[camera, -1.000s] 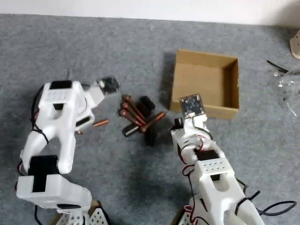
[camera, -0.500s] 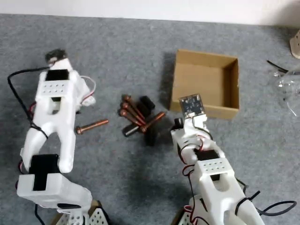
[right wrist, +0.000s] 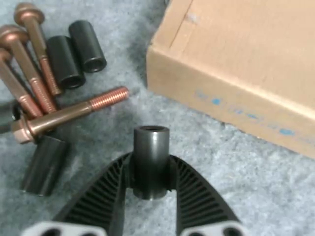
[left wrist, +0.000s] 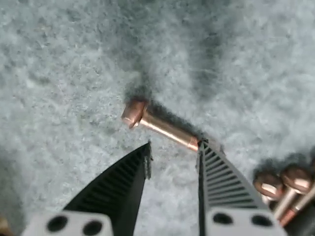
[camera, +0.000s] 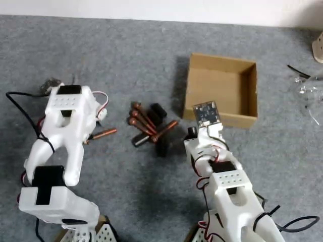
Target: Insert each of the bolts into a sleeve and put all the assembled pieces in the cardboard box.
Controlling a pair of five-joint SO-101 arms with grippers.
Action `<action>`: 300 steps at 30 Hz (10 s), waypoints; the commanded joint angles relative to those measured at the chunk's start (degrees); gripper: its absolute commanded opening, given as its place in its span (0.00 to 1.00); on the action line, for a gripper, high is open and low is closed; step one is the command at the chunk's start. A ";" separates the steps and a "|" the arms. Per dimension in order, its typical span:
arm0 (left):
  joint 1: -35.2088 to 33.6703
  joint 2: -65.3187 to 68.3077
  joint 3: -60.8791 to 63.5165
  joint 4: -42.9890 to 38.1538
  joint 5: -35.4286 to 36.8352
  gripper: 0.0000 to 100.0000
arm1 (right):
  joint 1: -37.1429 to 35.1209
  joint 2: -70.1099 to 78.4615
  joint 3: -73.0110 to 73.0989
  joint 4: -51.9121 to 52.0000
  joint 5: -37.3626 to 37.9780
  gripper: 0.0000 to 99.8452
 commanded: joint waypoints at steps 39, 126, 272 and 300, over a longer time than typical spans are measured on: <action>-4.44 -4.53 12.97 -22.42 -5.80 0.00 | 0.48 -1.63 -0.13 -2.07 3.78 0.00; 30.02 -106.77 68.35 -38.51 -20.13 0.00 | -22.90 -55.96 27.65 11.12 9.41 0.00; -3.30 -106.59 71.25 -25.32 -64.88 0.01 | -5.93 -55.87 27.74 6.73 9.05 0.00; -3.21 -106.59 71.78 -26.37 -64.88 0.01 | 1.19 -55.43 6.37 6.90 9.32 0.00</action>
